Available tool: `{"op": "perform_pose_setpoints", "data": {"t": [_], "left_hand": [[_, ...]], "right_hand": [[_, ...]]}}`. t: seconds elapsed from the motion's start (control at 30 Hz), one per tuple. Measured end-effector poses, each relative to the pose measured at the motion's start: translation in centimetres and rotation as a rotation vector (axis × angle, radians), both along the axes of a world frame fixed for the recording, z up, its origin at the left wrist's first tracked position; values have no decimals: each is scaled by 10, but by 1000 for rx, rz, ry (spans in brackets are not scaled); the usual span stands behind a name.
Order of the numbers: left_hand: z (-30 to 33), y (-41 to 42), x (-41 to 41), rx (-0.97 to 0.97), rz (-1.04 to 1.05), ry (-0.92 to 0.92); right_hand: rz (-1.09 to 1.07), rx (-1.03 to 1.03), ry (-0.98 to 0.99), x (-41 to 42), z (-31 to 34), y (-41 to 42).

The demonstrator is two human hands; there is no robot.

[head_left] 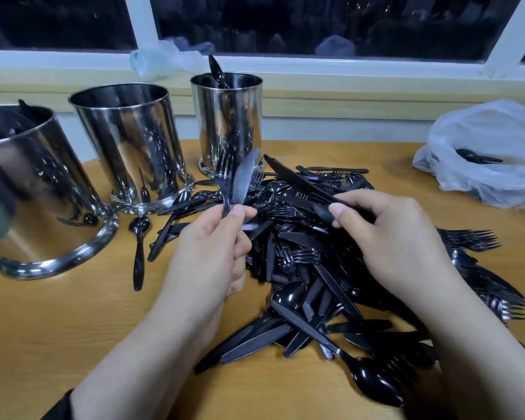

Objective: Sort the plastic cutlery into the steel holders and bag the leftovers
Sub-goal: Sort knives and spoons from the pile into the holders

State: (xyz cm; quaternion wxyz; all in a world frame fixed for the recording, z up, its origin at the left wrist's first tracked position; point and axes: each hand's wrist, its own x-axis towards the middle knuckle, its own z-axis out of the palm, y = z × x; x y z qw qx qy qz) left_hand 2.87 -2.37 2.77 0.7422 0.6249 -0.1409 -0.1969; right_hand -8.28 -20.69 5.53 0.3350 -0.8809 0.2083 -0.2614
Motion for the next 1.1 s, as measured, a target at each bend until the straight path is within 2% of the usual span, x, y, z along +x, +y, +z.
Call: {"op": "perform_pose_setpoints", "data": {"t": [0.1, 0.27, 0.53, 0.73, 0.9, 1.1], "left_hand": [[3, 3, -5, -43, 40, 9], [6, 1, -8, -71, 29, 58], [6, -2, -14, -157, -38, 223], [2, -5, -13, -252, -84, 222], [5, -7, -18, -284, -120, 293], [8, -9, -19, -219, -106, 240]], "right_hand": [[58, 123, -9, 3, 1, 3], [185, 532, -120, 8, -2, 18], [314, 871, -166, 15, -7, 44], [332, 935, -169, 21, -9, 60], [299, 676, -125, 24, -10, 70], [288, 610, -58, 22, -10, 73]]}}
